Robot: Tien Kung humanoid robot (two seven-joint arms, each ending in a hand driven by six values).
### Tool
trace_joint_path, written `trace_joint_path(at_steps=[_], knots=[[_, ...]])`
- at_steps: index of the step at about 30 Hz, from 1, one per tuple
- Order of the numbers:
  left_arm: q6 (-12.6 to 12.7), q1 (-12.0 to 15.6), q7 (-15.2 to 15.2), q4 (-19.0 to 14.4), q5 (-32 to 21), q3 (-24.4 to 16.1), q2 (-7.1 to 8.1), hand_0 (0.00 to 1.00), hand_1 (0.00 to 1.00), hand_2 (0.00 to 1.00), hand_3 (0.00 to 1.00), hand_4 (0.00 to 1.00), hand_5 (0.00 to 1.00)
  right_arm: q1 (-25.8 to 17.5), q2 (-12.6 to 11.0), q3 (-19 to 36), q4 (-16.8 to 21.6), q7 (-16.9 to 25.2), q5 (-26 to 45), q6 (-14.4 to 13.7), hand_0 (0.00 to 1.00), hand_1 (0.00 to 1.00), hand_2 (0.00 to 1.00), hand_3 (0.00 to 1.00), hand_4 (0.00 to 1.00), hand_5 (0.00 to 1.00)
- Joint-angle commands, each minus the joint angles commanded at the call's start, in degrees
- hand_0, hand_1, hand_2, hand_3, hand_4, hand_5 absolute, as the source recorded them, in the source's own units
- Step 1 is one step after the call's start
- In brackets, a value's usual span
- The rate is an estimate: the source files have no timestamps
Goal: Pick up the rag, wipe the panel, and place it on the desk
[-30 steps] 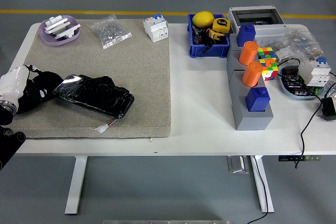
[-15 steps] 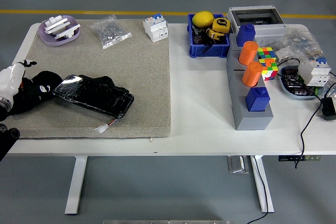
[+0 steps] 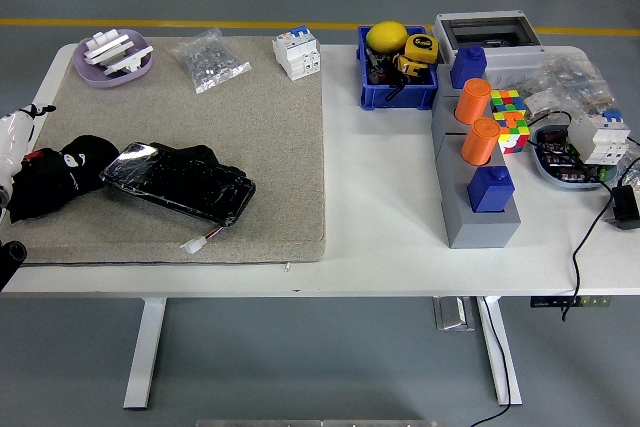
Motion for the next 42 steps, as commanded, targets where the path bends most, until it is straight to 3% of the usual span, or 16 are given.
trace_joint_path(at_steps=[2,3,7,8,9,13,15,18,22,31,42], knots=[[0.60,0.32,-0.35,-1.01,-0.78,-0.73,0.03,0.840,0.885,0.871,0.841,0.998,0.457,-0.03,0.03,0.13,0.00,0.01,-0.05,-0.02,0.786,0.505,0.686,0.630,0.998,0.525],[1.15,0.54,-0.75,-1.62,-1.82,-1.13,-0.01,0.794,0.821,0.797,0.794,0.992,0.396,-0.05,0.06,0.13,-0.02,0.01,-0.01,-0.03,0.787,0.505,0.686,0.629,0.998,0.525],[1.78,1.68,-2.73,-3.55,-7.83,-3.50,-0.53,0.794,0.821,0.797,0.794,0.992,0.396,-0.15,0.15,0.29,-0.01,0.03,-0.08,-0.06,0.787,0.505,0.686,0.629,0.998,0.525],[0.60,2.07,-3.32,-3.92,-10.29,-4.42,-0.74,0.794,0.821,0.797,0.794,0.992,0.396,-0.19,0.18,0.35,-0.01,0.03,-0.10,-0.06,0.787,0.505,0.686,0.629,0.998,0.525],[-0.30,2.33,-3.82,-4.11,-12.52,-4.95,-0.86,0.675,0.736,0.740,0.699,0.869,0.249,-0.21,0.20,0.35,-0.02,0.02,-0.07,-0.06,0.787,0.505,0.686,0.629,0.998,0.524],[-2.73,3.61,-6.54,-5.05,-21.64,-8.02,-1.81,0.675,0.736,0.740,0.699,0.869,0.249,-0.33,0.25,0.53,-0.04,0.01,-0.16,-0.12,0.787,0.505,0.686,0.629,0.998,0.524],[-5.73,4.61,-8.73,-5.90,-26.33,-10.28,-2.46,0.692,0.749,0.762,0.687,0.818,0.193,-0.42,0.30,0.63,-0.04,-0.01,-0.20,-0.14,0.787,0.505,0.686,0.628,0.998,0.524],[-8.77,5.78,-11.17,-7.49,-33.47,-12.83,-3.27,0.692,0.749,0.762,0.687,0.818,0.193,-0.56,0.38,0.66,-0.04,-0.04,-0.19,-0.16,0.787,0.505,0.686,0.628,0.998,0.524],[-10.44,6.97,-14.23,-10.02,-39.42,-15.54,-4.01,0.710,0.756,0.764,0.684,0.797,0.160,-0.69,0.40,0.75,-0.07,-0.08,-0.17,-0.20,0.787,0.505,0.686,0.629,0.998,0.524],[-15.21,7.64,-17.61,-10.68,-45.47,-18.26,-3.78,0.705,0.754,0.754,0.657,0.790,0.140,-0.70,0.37,0.71,-0.06,-0.07,-0.14,-0.28,0.788,0.505,0.686,0.629,0.998,0.523],[-17.32,9.01,-19.64,-10.89,-48.48,-19.72,-4.47,0.699,0.750,0.737,0.650,0.804,0.140,-0.76,0.21,0.33,-0.09,-0.09,-0.02,-0.36,0.787,0.505,0.686,0.629,0.998,0.523]])
